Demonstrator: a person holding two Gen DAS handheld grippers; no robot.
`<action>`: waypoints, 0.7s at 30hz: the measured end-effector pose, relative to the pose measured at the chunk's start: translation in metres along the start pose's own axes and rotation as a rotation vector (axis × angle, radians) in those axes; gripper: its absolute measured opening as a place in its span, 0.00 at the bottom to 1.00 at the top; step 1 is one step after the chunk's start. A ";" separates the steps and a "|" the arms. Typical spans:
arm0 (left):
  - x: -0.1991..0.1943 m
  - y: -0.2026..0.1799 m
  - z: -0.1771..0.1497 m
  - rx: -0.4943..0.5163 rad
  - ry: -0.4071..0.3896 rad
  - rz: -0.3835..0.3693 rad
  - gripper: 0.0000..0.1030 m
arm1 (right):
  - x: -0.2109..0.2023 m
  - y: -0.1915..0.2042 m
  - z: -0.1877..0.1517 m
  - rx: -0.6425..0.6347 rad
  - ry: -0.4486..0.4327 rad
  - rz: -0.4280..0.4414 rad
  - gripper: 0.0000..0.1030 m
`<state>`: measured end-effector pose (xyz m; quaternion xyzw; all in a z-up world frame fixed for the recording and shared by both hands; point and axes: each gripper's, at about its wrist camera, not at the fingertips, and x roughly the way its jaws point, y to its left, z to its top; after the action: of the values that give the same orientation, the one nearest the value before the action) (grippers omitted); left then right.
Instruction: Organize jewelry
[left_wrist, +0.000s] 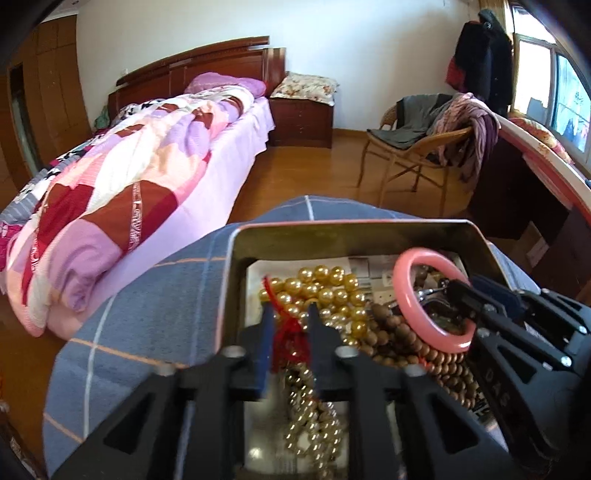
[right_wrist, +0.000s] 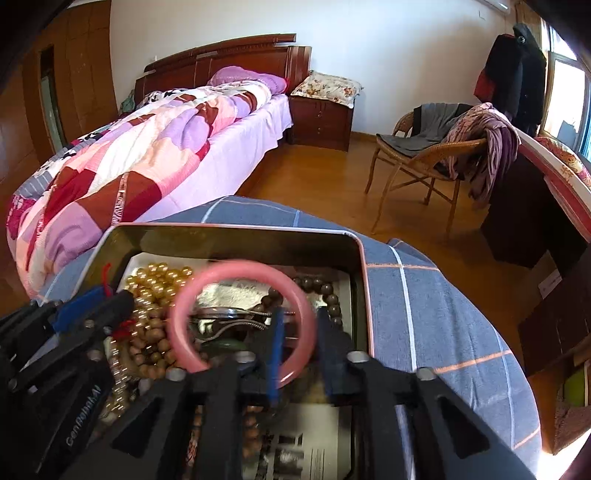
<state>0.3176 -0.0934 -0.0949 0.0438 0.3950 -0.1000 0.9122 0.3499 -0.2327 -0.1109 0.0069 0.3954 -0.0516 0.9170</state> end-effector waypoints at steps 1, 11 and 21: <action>-0.007 0.000 0.000 -0.003 -0.014 -0.021 0.56 | -0.005 0.000 0.000 -0.001 -0.007 0.018 0.43; -0.060 0.017 -0.021 -0.021 -0.087 0.051 0.84 | -0.082 -0.006 -0.013 0.021 -0.116 -0.050 0.70; -0.137 0.006 -0.063 0.044 -0.182 0.137 1.00 | -0.166 -0.012 -0.070 0.132 -0.174 -0.035 0.70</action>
<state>0.1824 -0.0573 -0.0382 0.0816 0.3041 -0.0497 0.9478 0.1852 -0.2258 -0.0383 0.0557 0.3102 -0.0939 0.9444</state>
